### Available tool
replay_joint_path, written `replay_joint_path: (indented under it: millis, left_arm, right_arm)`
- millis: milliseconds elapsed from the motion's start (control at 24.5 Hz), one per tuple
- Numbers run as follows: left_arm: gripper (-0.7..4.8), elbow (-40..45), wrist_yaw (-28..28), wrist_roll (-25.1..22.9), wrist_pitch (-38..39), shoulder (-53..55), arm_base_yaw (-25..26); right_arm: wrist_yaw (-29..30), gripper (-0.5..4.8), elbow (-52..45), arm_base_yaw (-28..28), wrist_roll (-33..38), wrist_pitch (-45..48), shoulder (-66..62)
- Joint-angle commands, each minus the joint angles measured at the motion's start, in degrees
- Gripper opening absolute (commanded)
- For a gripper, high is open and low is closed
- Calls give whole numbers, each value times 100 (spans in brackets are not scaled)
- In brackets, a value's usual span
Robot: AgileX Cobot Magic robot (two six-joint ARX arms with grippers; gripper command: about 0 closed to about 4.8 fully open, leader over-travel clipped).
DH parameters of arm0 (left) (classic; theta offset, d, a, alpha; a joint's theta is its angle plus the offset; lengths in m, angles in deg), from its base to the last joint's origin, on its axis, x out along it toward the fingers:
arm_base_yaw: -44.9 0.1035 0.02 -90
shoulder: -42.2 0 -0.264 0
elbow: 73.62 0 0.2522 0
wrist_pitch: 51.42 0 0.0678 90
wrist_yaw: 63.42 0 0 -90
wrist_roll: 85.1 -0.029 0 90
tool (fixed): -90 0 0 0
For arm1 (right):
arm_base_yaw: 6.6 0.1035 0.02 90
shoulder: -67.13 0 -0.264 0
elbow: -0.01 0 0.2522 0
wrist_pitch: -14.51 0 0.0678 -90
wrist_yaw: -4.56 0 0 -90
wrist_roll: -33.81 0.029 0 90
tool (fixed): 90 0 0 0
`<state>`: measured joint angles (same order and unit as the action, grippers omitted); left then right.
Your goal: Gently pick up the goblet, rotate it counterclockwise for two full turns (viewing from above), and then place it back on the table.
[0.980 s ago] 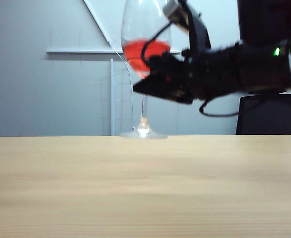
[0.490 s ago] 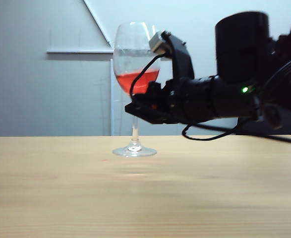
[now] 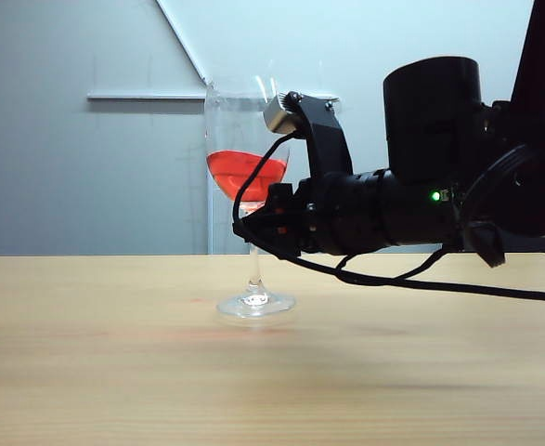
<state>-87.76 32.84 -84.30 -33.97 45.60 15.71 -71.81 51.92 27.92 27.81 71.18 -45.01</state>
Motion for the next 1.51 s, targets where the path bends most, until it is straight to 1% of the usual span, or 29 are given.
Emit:
replay_joint_path:
  millis: [41,286,367,449,571,694,816,980,1020,1061,1184,1265,1347,1388,1429,1469,1510]
  left_arm:
    - [-5,-13,15,-35,-68,2,-7]
    - [-5,-13,13,-35,-68,0,-7]
    - [-5,-13,15,-35,-68,0,-7]
    - [-5,-13,13,-35,-68,0,-7]
    - [-5,-13,15,-35,-68,0,-4]
    - [-5,-13,13,-35,-68,0,-2]
    - [-5,-13,15,-35,-68,0,7]
    - [-5,-13,13,-35,-68,0,37]
    - [-5,-13,13,-35,-68,0,103]
    - [-5,-13,7,-35,-68,0,175]
    - [-5,-13,-2,-35,-68,-11,487]
    - [-5,-13,-2,-35,-70,-52,802]
    - [-5,-13,-2,-33,-55,-149,1174]
    - [-5,-13,2,-35,-52,-264,1519]
    - [-5,-13,0,-35,-81,-319,1725]
    - [-5,-13,35,-35,-98,-306,1989]
    - [-5,-13,37,-35,-92,-306,2105]
  right_arm:
    - [-26,-6,46,13,-24,313,-7]
    - [-24,-3,46,13,-24,313,-28]
    - [-22,72,44,13,-24,304,-28]
    - [-22,81,39,13,-22,286,-28]
    - [-24,115,7,13,-22,271,-28]
    - [-26,159,-83,13,-22,275,-15]
    - [-179,204,-251,13,-22,374,26]
    - [-369,227,-472,11,-22,398,151]
    - [-496,253,-634,13,-15,400,289]
    - [-527,259,-748,13,-2,400,404]
    - [-758,266,-1113,13,-9,391,800]
    - [-1165,265,-1403,22,-52,341,1163]
    - [-1589,266,-1648,26,-70,162,1530]
    - [-1908,265,-1880,31,-151,-120,1952]
    - [-1993,265,-1967,31,-181,-260,2155]
    - [-2153,263,-2127,31,-179,-590,2636]
    - [-2194,258,-2181,37,-179,-752,2868]
